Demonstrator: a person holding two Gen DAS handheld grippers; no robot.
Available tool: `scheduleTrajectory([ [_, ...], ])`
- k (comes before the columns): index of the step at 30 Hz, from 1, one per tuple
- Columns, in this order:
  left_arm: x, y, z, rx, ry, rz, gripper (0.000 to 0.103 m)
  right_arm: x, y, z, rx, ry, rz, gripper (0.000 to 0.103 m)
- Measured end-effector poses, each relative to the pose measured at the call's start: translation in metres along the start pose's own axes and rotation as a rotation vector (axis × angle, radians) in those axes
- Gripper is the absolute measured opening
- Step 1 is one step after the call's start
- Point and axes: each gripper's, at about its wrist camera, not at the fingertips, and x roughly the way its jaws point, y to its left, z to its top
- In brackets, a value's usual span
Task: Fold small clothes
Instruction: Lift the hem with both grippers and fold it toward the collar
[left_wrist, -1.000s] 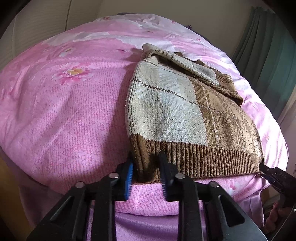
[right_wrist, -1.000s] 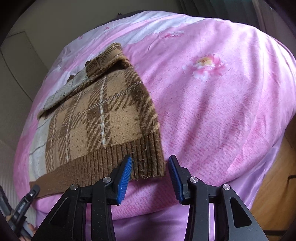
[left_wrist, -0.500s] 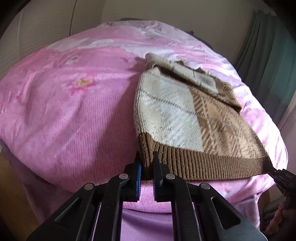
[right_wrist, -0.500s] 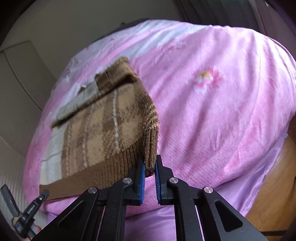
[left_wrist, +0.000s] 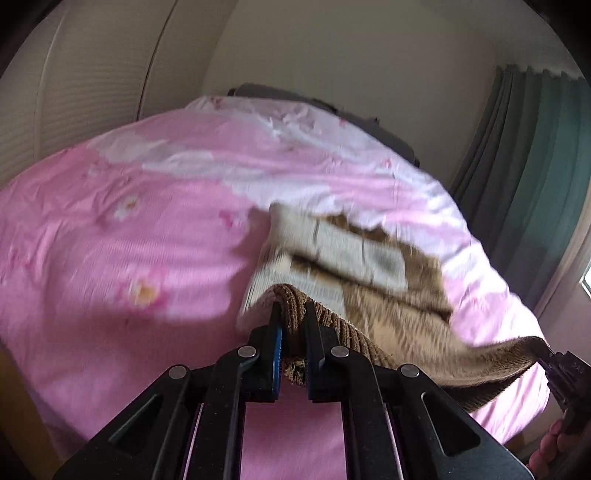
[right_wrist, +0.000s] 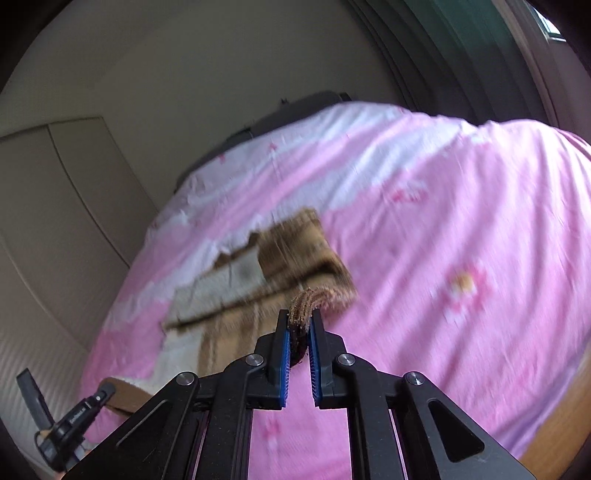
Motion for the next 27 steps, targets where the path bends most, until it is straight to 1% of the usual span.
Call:
scheduleTrajectory([
  [2, 0.010, -0.005, 0.019, -0.006, -0.031, -0.003, 0.011, 0.011, 0.006, 0.018, 0.005, -0.029, 0.007, 0.010],
  [6, 0.036, -0.015, 0.056, -0.020, -0.068, 0.001, 0.011, 0.039, 0.015, 0.052, -0.001, -0.070, 0.006, 0.010],
  [11, 0.083, -0.022, 0.096, -0.036, -0.085, 0.017, 0.011, 0.091, 0.022, 0.088, 0.006, -0.087, -0.003, 0.010],
  [19, 0.174, -0.026, 0.141, -0.038, -0.050, 0.043, 0.011, 0.177, 0.015, 0.121, 0.007, -0.069, -0.028, 0.010],
  [22, 0.209, -0.026, 0.150, -0.046, -0.018, 0.059, 0.011, 0.210, 0.010, 0.130, 0.009, -0.045, -0.041, 0.010],
  [27, 0.255, -0.020, 0.152, -0.058, 0.033, 0.087, 0.011, 0.257, 0.005, 0.134, -0.008, -0.003, -0.077, 0.009],
])
